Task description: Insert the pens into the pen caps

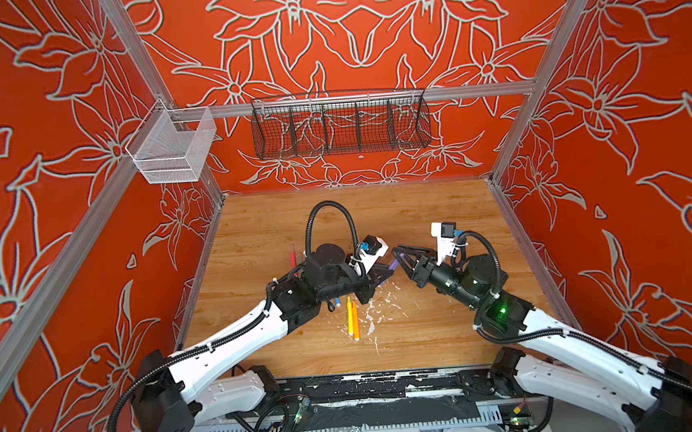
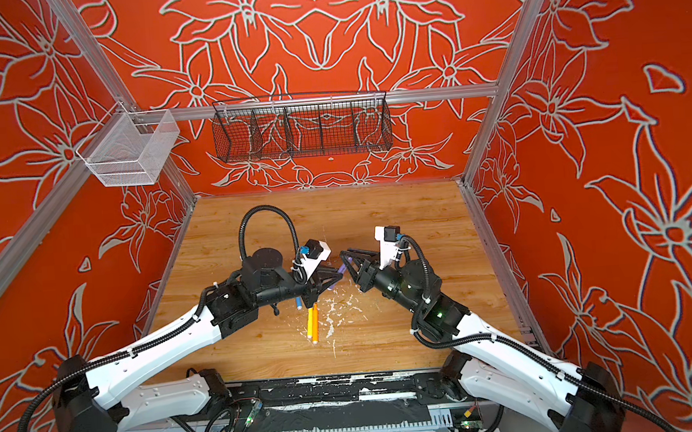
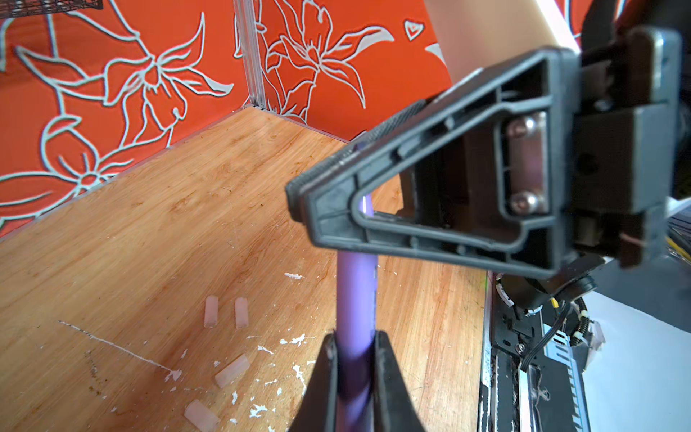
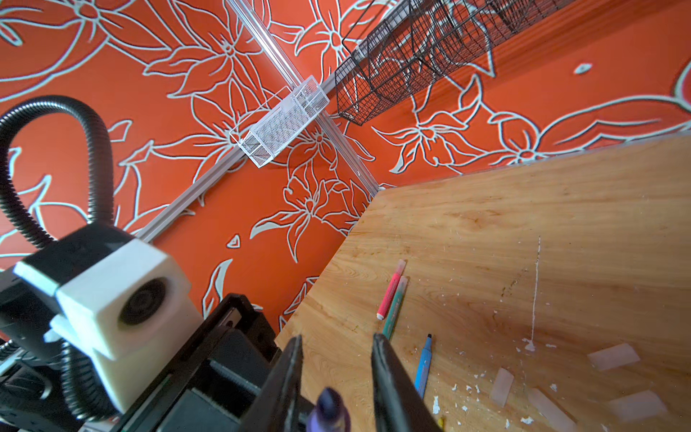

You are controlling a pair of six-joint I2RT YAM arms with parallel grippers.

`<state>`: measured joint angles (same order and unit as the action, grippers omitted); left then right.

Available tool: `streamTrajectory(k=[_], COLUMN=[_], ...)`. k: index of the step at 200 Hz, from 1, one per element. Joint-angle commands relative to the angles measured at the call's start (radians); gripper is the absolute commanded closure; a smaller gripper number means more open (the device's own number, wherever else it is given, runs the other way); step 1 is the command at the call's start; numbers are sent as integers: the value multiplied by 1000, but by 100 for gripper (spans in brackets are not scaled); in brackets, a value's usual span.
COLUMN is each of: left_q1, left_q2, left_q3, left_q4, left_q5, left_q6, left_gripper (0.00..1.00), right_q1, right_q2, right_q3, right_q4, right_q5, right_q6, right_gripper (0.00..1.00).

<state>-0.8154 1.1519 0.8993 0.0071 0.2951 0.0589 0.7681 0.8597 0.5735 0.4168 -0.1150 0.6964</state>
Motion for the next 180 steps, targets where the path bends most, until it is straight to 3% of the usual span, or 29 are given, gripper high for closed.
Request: streamTrajectory(k=[1,49,73,106,180], left_q1=[-11,-18,-18,-18,-18], left_q2=[11,6,6,-5,23], left_q3=[15,14,19,1,9], left_q4=[11,17,18,30,40], left_q5=[-9,-14,-28,-35,-35], left_q6=[30,23,19,30,29], left_gripper=[100,100,74,61,60], right_q1=[5,10,15,20,37], right_q2=[19,62,66,48,6], right_q3=[27,18,12,29,3], right_q4=[29,68,79,54,77], right_q5=[-19,-17,-12,7,15], right_q6=[10,38,50,43,61], right_gripper=[76,92,99,100,100])
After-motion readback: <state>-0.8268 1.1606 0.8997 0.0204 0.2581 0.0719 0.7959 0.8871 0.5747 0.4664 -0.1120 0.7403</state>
